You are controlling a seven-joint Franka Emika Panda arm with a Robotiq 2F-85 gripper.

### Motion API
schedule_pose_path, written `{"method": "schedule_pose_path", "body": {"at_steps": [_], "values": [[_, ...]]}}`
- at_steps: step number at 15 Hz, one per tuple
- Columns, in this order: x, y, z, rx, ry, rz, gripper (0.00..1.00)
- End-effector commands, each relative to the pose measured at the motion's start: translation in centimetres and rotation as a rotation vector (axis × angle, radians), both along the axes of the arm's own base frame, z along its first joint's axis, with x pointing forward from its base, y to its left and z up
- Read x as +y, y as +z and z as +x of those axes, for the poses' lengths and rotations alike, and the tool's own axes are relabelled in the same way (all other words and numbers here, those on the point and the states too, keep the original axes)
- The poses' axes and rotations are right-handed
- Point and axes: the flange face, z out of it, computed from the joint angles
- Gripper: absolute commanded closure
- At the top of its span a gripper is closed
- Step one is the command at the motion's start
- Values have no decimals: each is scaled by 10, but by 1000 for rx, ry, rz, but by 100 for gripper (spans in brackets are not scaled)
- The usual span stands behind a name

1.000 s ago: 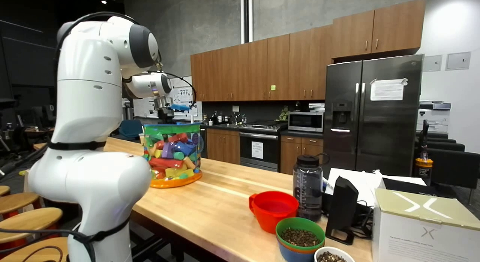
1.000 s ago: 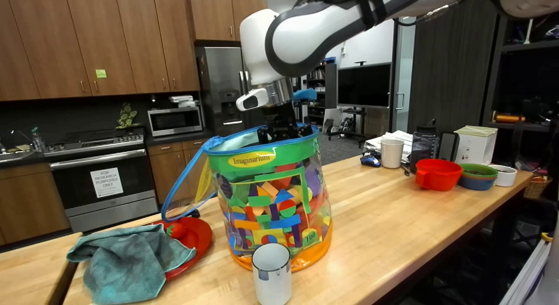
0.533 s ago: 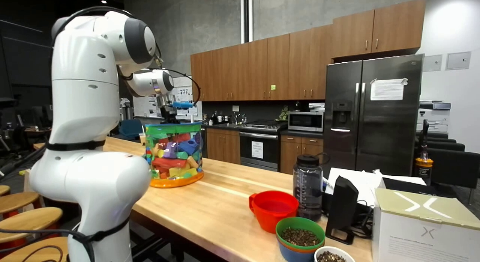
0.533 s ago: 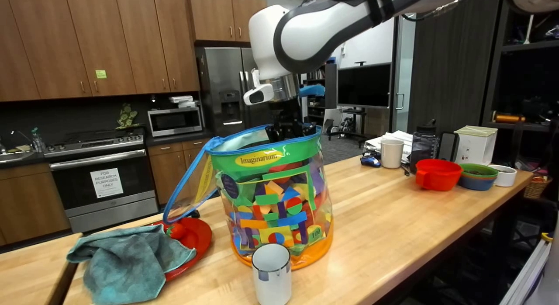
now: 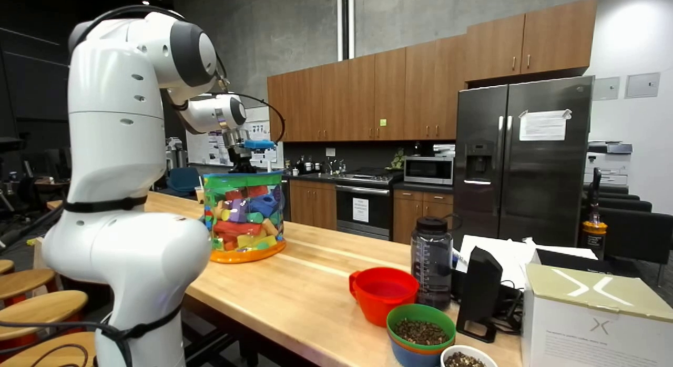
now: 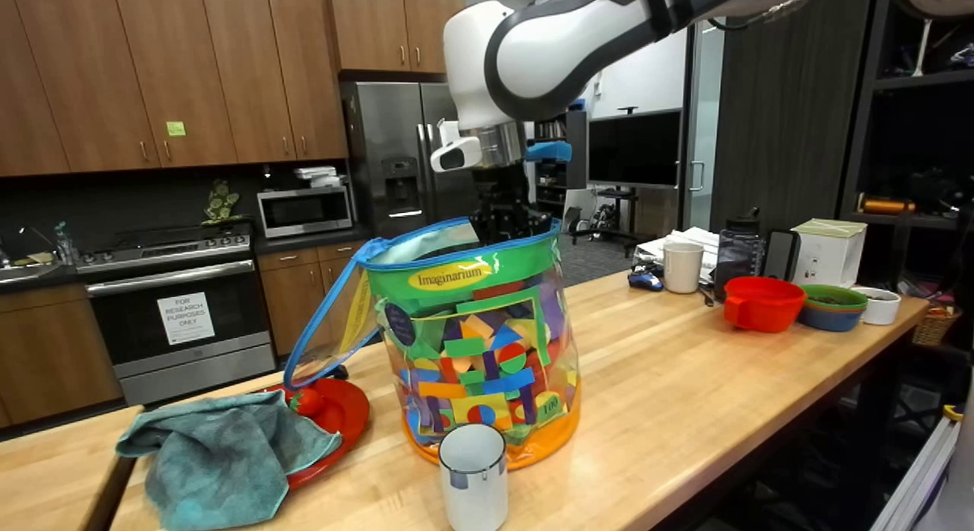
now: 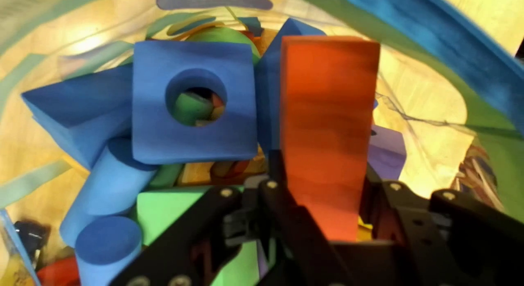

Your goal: Remove one orange block from the toy bag

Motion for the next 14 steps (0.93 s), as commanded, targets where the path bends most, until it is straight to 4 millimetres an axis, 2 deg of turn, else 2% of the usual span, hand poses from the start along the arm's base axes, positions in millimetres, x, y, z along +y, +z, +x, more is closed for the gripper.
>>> {"method": "schedule_pose_path", "body": {"at_steps": [1, 5, 10, 14], "values": [[-11, 21, -1, -20, -32, 33, 84], [-17, 40, 5, -42, -54, 63, 84], [-20, 64, 11, 18, -94, 143, 84], [-27, 90, 22, -12, -131, 168, 84]]}}
